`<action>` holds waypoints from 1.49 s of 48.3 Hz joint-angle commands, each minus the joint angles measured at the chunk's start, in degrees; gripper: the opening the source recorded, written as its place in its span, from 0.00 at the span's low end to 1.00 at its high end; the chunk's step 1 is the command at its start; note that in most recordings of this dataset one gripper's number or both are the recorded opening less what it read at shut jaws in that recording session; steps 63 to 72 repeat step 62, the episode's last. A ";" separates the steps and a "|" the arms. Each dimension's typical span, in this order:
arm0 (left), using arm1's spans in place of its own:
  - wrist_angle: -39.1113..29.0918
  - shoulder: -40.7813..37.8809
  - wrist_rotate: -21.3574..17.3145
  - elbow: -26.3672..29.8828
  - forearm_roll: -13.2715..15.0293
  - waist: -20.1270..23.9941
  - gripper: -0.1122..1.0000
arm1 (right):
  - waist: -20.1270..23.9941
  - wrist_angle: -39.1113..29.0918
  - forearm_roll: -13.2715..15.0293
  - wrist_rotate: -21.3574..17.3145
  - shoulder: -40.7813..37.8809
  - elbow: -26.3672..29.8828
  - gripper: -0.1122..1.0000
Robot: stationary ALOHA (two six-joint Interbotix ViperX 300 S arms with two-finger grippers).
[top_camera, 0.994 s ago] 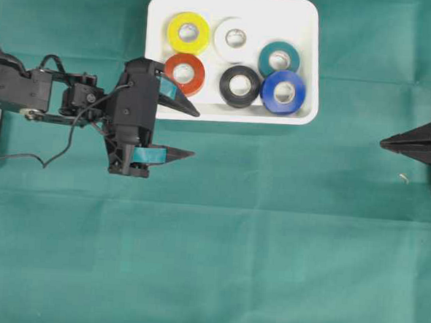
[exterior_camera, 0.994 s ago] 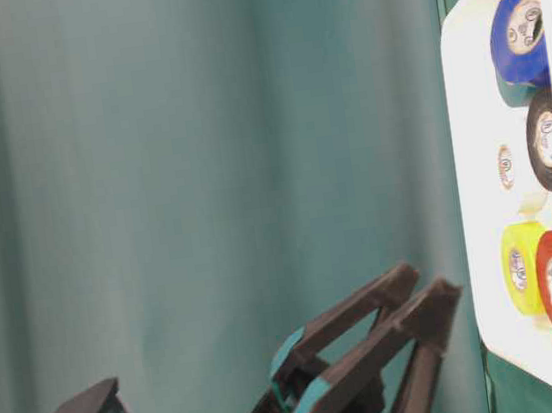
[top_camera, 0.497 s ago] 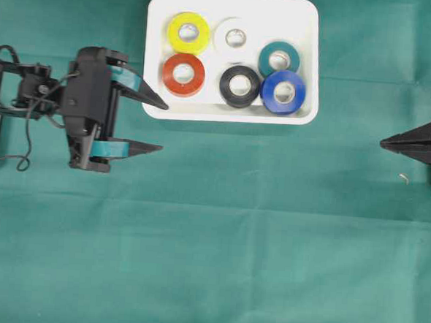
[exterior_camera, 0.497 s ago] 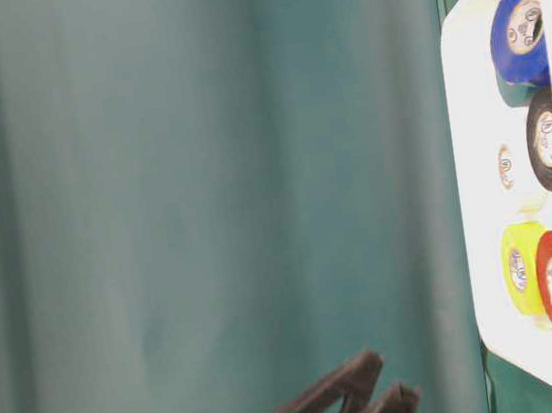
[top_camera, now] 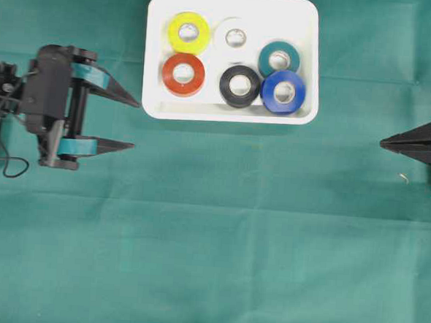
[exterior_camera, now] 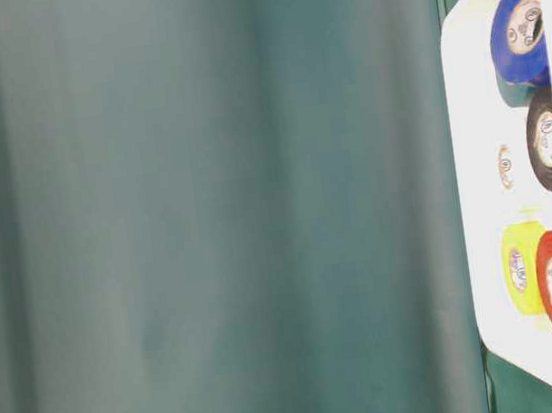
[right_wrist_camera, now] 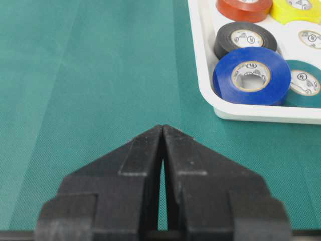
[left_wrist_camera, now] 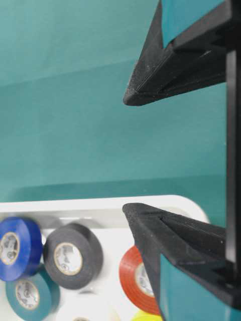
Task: Put the tape into the white case with the left arm.
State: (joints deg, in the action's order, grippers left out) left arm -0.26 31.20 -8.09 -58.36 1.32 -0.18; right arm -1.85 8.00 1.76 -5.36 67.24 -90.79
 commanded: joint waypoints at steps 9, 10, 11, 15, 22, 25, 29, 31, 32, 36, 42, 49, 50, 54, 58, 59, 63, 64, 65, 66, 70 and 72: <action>2.11 5.71 0.09 -3.87 0.18 -0.09 0.80 | -0.09 0.53 0.09 0.00 -0.35 0.53 0.02; 2.02 6.15 0.09 -4.13 0.18 -0.09 0.80 | 0.00 0.53 0.09 0.00 -0.35 0.62 0.02; 2.02 6.59 0.09 -4.39 0.18 -0.09 0.80 | 0.00 0.53 0.09 0.00 -0.35 0.53 0.02; 2.11 8.17 0.09 -5.71 0.18 -0.18 0.80 | 0.00 0.44 0.09 0.00 -0.35 0.53 0.02; 2.02 11.34 0.09 -8.26 0.18 -0.09 0.80 | 0.00 0.44 0.09 0.00 -0.35 0.53 0.02; 2.02 12.66 0.09 -9.23 0.18 -0.09 0.80 | 0.00 0.44 0.09 0.00 -0.35 0.53 0.02; 2.02 14.77 0.09 -10.46 0.18 -0.09 0.80 | 0.00 0.53 0.09 0.00 -0.26 0.53 0.02; 2.02 15.91 0.09 -10.90 0.18 -0.09 0.80 | 0.00 0.53 0.09 0.00 -0.35 0.53 0.02; 2.02 16.52 0.00 -11.16 0.18 -0.09 0.80 | 0.00 0.53 0.09 0.00 -0.26 0.53 0.02; 1.93 19.16 0.00 -12.48 0.18 -0.09 0.80 | 0.00 0.53 0.09 0.00 -0.26 0.53 0.02; 1.85 22.76 0.09 -14.24 0.18 -0.09 0.80 | 0.00 0.44 0.09 0.00 -0.26 0.53 0.02; 1.49 25.58 0.09 -15.82 0.18 -0.09 0.80 | -0.09 0.44 0.09 0.00 -0.26 0.53 0.02; 1.32 25.93 0.09 -16.00 0.18 -0.09 0.80 | -0.09 0.53 0.09 0.00 -0.35 0.53 0.02; 0.70 27.51 0.09 -16.96 0.18 -0.09 0.80 | -0.09 0.53 0.09 0.00 -0.35 0.53 0.02; -0.26 29.27 0.09 -18.02 0.18 -0.09 0.80 | -0.09 0.53 0.09 0.00 -0.26 0.44 0.02; -0.44 29.71 0.09 -18.19 0.18 -0.09 0.80 | -0.09 0.44 0.09 0.00 -0.35 0.53 0.02; -1.23 31.03 0.09 -18.81 0.18 -0.09 0.80 | -0.09 0.44 0.09 0.00 -0.26 0.53 0.02; -1.23 31.03 0.09 -18.81 0.18 -0.09 0.80 | -0.09 0.44 0.09 0.00 -0.26 0.53 0.02; -1.23 31.03 0.09 -18.81 0.18 -0.09 0.80 | -0.09 0.44 0.09 0.00 -0.26 0.53 0.02; -1.23 31.03 0.09 -18.81 0.18 -0.09 0.80 | -0.09 0.44 0.09 0.00 -0.26 0.53 0.02; -1.23 31.03 0.09 -18.81 0.18 -0.09 0.80 | -0.09 0.44 0.09 0.00 -0.26 0.53 0.02; -1.23 31.03 0.09 -18.81 0.18 -0.09 0.80 | -0.09 0.44 0.09 0.00 -0.26 0.53 0.02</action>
